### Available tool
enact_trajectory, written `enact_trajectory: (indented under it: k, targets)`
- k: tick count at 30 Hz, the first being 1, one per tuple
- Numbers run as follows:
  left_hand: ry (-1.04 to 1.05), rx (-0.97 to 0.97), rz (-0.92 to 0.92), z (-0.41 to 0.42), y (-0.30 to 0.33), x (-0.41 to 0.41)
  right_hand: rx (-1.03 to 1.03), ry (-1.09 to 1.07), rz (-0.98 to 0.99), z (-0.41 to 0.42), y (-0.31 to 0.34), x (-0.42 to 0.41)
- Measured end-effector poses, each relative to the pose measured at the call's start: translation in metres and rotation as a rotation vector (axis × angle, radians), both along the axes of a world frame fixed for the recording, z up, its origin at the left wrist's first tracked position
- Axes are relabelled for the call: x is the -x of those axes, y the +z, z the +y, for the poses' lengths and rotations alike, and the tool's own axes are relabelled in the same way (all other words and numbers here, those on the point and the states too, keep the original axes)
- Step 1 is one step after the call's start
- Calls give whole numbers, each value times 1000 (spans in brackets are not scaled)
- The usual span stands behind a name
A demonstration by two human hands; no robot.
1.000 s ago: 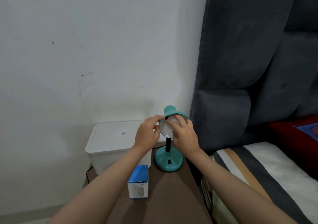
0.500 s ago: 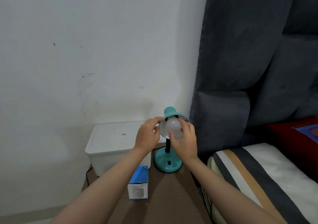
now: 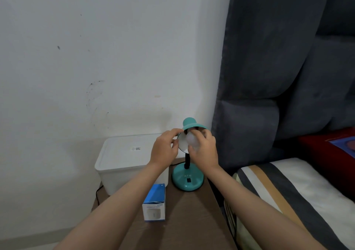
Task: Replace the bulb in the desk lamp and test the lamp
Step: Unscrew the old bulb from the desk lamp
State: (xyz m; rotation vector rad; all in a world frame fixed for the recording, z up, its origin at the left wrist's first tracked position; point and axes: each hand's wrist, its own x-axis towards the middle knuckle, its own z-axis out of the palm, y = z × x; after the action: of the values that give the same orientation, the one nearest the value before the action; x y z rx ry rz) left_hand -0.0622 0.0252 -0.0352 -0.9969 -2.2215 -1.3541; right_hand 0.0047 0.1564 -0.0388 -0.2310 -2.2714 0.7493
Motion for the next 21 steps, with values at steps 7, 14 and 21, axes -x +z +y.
enact_trajectory:
  k: [7,14,21]
  targets:
    - [-12,12,0,-1,2,0,-289,-9,-37,3,1,-2]
    - [-9,10,-3,-1,2,0,-287,-32,40,3,-9,-8]
    - [-3,-6,5,0,0,-2,232,-33,178,-13,-10,-13]
